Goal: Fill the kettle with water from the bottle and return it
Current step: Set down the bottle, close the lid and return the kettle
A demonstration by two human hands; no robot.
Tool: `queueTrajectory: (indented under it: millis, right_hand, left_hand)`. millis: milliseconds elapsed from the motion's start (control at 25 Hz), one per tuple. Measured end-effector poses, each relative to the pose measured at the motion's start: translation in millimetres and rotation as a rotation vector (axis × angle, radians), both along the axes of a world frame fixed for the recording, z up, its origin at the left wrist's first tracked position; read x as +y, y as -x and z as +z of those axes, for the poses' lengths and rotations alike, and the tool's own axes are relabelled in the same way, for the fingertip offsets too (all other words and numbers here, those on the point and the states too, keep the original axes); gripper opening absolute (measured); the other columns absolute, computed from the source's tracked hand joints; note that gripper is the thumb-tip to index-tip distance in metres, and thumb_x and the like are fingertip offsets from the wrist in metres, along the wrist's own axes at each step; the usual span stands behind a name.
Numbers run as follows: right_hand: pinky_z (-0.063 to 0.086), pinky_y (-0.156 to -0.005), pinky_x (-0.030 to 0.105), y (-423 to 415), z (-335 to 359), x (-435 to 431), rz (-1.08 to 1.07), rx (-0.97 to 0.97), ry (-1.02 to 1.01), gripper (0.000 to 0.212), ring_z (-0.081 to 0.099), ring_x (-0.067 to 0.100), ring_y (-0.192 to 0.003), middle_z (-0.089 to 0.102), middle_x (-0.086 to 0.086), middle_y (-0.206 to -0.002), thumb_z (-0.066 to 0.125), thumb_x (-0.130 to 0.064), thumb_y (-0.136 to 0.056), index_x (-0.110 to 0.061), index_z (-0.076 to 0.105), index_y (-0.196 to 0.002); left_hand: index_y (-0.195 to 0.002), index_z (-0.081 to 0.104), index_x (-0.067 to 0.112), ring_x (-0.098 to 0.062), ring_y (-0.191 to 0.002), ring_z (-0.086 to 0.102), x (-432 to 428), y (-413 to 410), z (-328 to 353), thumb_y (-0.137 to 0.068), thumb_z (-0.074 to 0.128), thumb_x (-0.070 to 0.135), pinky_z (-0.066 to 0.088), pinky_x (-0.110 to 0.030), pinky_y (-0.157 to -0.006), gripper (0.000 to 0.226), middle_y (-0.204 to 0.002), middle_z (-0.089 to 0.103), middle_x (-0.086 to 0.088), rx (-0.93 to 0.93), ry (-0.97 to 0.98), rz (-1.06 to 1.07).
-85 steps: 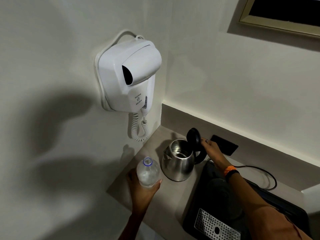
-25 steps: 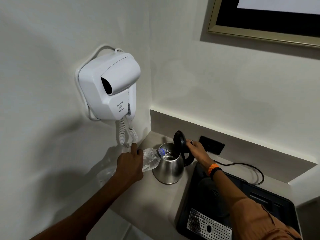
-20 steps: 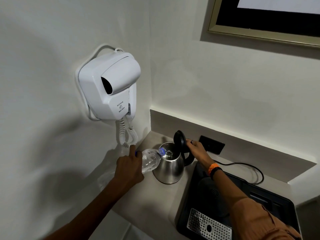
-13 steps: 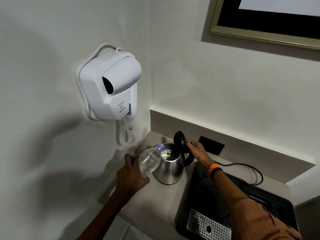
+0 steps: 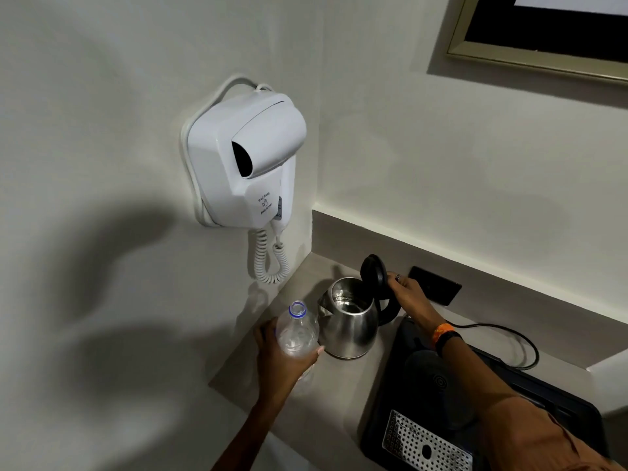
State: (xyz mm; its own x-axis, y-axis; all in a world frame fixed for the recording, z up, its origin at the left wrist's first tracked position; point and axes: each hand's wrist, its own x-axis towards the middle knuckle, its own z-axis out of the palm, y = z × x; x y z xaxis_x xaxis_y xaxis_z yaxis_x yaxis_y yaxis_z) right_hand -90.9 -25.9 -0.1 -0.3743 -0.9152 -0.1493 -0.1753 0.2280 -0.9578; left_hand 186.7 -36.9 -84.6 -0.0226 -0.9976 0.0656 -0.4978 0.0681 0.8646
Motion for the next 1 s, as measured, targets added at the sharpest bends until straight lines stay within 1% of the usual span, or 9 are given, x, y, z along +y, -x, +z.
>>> queueTrajectory:
  millis: [120, 200, 280, 320, 400, 560, 680, 880, 1000]
  right_hand:
    - [0.053, -0.062, 0.009, 0, 1, -1, -0.001, 0.035, -0.015, 0.036, 0.076, 0.005, -0.085, 0.08, -0.007, -0.082, 0.049, -0.032, -0.103, -0.033, 0.079, -0.083]
    - [0.055, -0.076, 0.017, -2, 1, -4, 0.024, 0.073, -0.02, 0.029, 0.075, 0.011, -0.092, 0.08, -0.004, -0.093, 0.05, -0.031, -0.103, -0.03, 0.078, -0.097]
    - [0.055, -0.089, 0.03, -7, 0, -9, 0.057, 0.159, -0.027, 0.027, 0.072, 0.014, -0.101, 0.077, -0.002, -0.106, 0.054, -0.034, -0.101, -0.027, 0.074, -0.118]
    - [0.054, -0.09, 0.031, -9, 0, -12, 0.065, 0.226, -0.032, 0.029, 0.071, 0.015, -0.102, 0.076, -0.003, -0.107, 0.057, -0.036, -0.1, -0.027, 0.072, -0.123]
    - [0.054, -0.089, 0.033, -15, -3, -17, 0.091, 0.394, -0.053, 0.034, 0.07, 0.022, -0.103, 0.077, 0.002, -0.104, 0.062, -0.042, -0.096, -0.026, 0.07, -0.125]
    - [0.045, -0.1, 0.053, -27, -18, -26, 0.148, 0.791, -0.221, 0.047, 0.047, 0.037, -0.118, 0.06, 0.009, -0.124, 0.059, -0.051, -0.093, -0.028, 0.063, -0.134]
    - [0.043, -0.101, 0.056, -33, -24, -27, 0.128, 0.866, -0.231, 0.05, 0.044, 0.037, -0.12, 0.057, 0.009, -0.131, 0.057, -0.051, -0.092, -0.026, 0.062, -0.135]
    - [0.041, -0.101, 0.054, -37, -28, -23, 0.087, 0.947, -0.243, 0.054, 0.042, 0.032, -0.126, 0.055, 0.007, -0.133, 0.053, -0.056, -0.094, -0.028, 0.057, -0.139]
    - [0.038, -0.106, 0.054, -30, -30, -17, 0.125, 0.861, -0.208, 0.057, 0.039, 0.029, -0.129, 0.056, 0.004, -0.132, 0.05, -0.06, -0.095, -0.033, 0.05, -0.145]
  left_hand:
    - [-0.123, 0.05, 0.027, -0.008, -0.107, 0.059, 0, -7, 15, -0.06, 0.093, 0.039, 0.048, -0.02, -0.091, 0.078, -0.125, 0.048, 0.003, 0.228, 0.127, 0.0]
    - [-0.121, 0.05, 0.037, -0.004, -0.109, 0.062, 1, -5, 37, -0.081, 0.075, 0.044, 0.049, -0.013, -0.094, 0.048, -0.119, 0.057, 0.008, 0.415, 0.23, 0.012]
    - [-0.118, 0.055, 0.032, -0.013, -0.107, 0.067, 0, 3, 58, -0.096, 0.055, 0.043, 0.052, -0.021, -0.094, 0.024, -0.111, 0.068, 0.009, 0.498, 0.286, -0.022]
    - [-0.116, 0.058, 0.028, -0.016, -0.107, 0.068, 0, 7, 65, -0.1, 0.049, 0.041, 0.052, -0.022, -0.093, 0.023, -0.108, 0.072, 0.006, 0.494, 0.303, -0.057]
    - [-0.112, 0.062, 0.027, -0.01, -0.106, 0.069, 2, 14, 73, -0.101, 0.048, 0.044, 0.05, -0.012, -0.09, 0.024, -0.107, 0.075, 0.005, 0.443, 0.338, -0.13]
    - [-0.107, 0.067, 0.024, 0.0, -0.095, 0.068, 1, 12, 66, -0.096, 0.057, 0.034, 0.049, -0.005, -0.079, 0.018, -0.1, 0.069, 0.022, 0.332, 0.404, -0.221]
    - [-0.104, 0.068, 0.024, -0.003, -0.095, 0.067, -3, 4, 57, -0.097, 0.058, 0.027, 0.047, -0.007, -0.082, 0.012, -0.099, 0.068, 0.019, 0.311, 0.412, -0.252]
    - [-0.105, 0.073, 0.026, -0.007, -0.103, 0.063, -4, 3, 56, -0.1, 0.055, 0.033, 0.048, -0.012, -0.089, 0.021, -0.109, 0.058, 0.013, 0.274, 0.395, -0.281]
    - [-0.116, 0.072, 0.035, -0.011, -0.101, 0.062, -4, -3, 61, -0.102, 0.053, 0.042, 0.046, -0.009, -0.086, 0.025, -0.11, 0.056, 0.012, 0.314, 0.359, -0.306]
